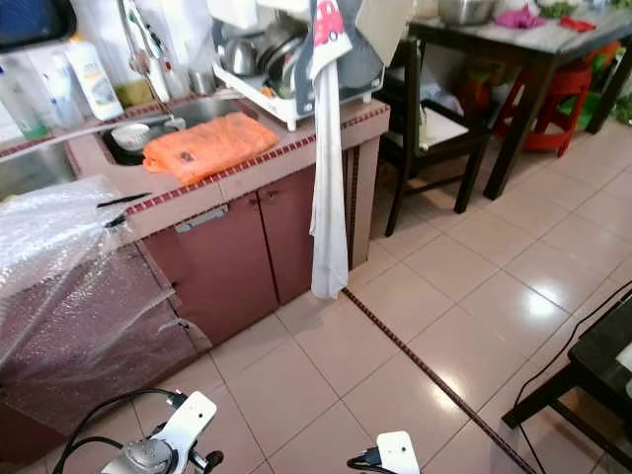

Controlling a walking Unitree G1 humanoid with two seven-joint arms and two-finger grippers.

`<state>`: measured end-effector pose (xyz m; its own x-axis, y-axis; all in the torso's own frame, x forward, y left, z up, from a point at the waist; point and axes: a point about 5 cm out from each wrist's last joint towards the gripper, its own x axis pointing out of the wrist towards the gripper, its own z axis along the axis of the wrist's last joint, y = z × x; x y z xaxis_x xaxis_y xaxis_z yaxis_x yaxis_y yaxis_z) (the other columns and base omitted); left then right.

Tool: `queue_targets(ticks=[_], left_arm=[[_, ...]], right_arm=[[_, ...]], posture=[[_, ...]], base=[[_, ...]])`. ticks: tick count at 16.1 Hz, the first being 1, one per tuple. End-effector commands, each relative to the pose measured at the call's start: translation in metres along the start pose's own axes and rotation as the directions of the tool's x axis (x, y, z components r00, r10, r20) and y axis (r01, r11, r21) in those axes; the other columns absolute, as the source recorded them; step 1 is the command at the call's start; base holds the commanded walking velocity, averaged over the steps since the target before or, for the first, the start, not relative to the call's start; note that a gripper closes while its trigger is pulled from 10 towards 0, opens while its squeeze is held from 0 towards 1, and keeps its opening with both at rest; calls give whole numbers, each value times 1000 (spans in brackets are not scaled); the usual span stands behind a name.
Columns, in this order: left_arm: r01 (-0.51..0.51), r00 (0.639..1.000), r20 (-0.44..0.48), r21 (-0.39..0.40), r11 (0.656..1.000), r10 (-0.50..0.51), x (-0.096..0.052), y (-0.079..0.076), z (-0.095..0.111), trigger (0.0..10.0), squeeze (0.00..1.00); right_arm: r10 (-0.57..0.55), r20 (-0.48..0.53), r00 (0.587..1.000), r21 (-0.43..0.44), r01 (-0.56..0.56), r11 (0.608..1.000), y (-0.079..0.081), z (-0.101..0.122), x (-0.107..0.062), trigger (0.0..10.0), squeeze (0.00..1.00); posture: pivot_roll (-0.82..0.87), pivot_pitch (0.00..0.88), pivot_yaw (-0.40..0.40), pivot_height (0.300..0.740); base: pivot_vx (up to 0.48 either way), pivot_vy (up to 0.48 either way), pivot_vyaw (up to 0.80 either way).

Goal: Kitchen organization

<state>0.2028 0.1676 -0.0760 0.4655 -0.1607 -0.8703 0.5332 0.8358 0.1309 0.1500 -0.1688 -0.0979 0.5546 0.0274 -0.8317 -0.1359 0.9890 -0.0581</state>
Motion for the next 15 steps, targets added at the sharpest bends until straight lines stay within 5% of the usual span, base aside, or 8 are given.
queue_targets(ticks=[1,15], left_arm=[[1,1000,2,11,1000,-2,-1,4,2,10000,0],[10,1000,-7,13,1000,-10,-1,3,-1,10000,0]], right_arm=[[9,0,1000,-13,-9,1000,3,1,1,10000,0],[3,-8,1000,16,-3,1000,3,0,0,10000,0]], posture=[[-107,5,78,740],[-102,10,76,740]], base=[[281,0,0],[328,0,0]])
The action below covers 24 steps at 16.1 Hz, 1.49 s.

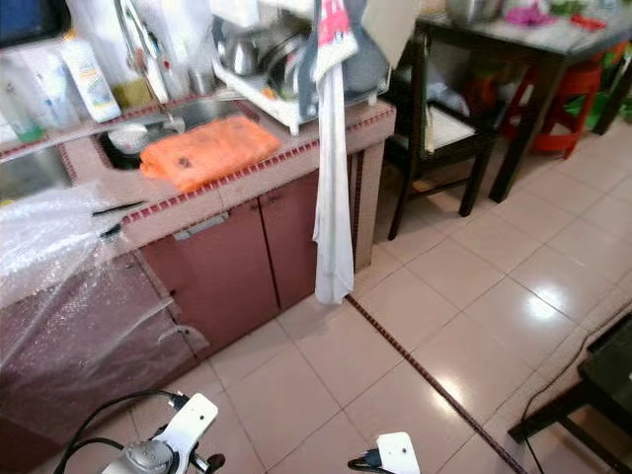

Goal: Kitchen organization

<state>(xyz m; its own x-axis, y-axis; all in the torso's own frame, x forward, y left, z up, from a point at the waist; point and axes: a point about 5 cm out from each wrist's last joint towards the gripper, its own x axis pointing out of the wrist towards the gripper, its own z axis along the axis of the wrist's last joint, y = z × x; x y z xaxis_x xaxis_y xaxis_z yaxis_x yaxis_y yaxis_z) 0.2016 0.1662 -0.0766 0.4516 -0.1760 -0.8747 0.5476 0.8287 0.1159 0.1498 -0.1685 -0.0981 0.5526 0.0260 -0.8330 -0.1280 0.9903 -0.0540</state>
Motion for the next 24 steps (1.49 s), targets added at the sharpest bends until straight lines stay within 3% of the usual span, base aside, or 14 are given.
queue_targets(ticks=[1,10,19,24], left_arm=[[-10,1000,-5,7,1000,10,-1,5,-1,10000,0],[-2,1000,-11,20,1000,2,-1,3,-2,10000,0],[-46,999,-4,21,999,46,-1,5,-2,10000,0],[-86,996,1,-73,994,87,-1,6,-3,10000,0]], right_arm=[[4,-5,1000,8,-4,1000,3,0,0,10000,0],[3,-8,1000,8,-3,1000,3,-2,0,10000,0],[6,-8,1000,-1,-6,1000,1,0,0,10000,0],[21,-4,1000,-53,-22,998,-5,5,1,10000,0]], posture=[[-103,8,78,740],[-106,12,76,740],[-93,19,50,740],[-61,22,-4,740]], base=[[431,0,0],[437,0,0],[325,0,-530],[0,0,0]])
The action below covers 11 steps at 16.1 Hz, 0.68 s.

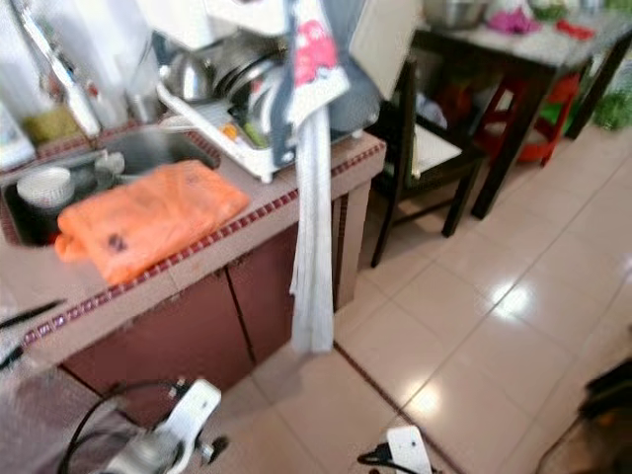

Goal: Kitchen organization

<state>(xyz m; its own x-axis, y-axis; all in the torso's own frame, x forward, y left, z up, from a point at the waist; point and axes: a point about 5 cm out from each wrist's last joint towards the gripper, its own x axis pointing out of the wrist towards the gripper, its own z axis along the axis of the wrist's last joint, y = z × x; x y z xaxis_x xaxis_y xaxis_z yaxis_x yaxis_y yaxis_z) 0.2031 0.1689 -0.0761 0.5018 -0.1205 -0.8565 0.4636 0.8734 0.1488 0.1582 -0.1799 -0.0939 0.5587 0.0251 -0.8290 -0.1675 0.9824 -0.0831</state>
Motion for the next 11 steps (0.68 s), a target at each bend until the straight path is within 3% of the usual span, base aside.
queue_targets(ticks=[1,3,9,10,11], left_arm=[[-15,1000,-13,-25,1000,15,-1,3,-3,10000,0],[-25,1000,-10,-39,999,24,0,2,-2,10000,0],[-46,999,-23,30,998,47,0,5,-2,10000,0],[-72,996,-47,20,997,73,-1,8,-4,10000,0],[-116,988,-114,-108,987,104,-3,12,-14,10000,0]], right_arm=[[21,-5,1000,-10,-21,1000,5,1,1,10000,0],[19,-1,1000,-17,-19,1000,2,4,1,10000,0],[6,4,1000,12,-6,1000,4,3,1,10000,0],[-7,24,1000,57,6,998,2,7,2,10000,0],[-53,67,996,204,38,978,-5,16,3,10000,0]], posture=[[-59,18,-13,740],[-58,14,-16,740],[-68,8,6,740],[-67,7,10,740],[-67,7,10,740]], base=[[0,0,0],[0,0,0],[0,0,0],[0,0,0],[0,0,0]])
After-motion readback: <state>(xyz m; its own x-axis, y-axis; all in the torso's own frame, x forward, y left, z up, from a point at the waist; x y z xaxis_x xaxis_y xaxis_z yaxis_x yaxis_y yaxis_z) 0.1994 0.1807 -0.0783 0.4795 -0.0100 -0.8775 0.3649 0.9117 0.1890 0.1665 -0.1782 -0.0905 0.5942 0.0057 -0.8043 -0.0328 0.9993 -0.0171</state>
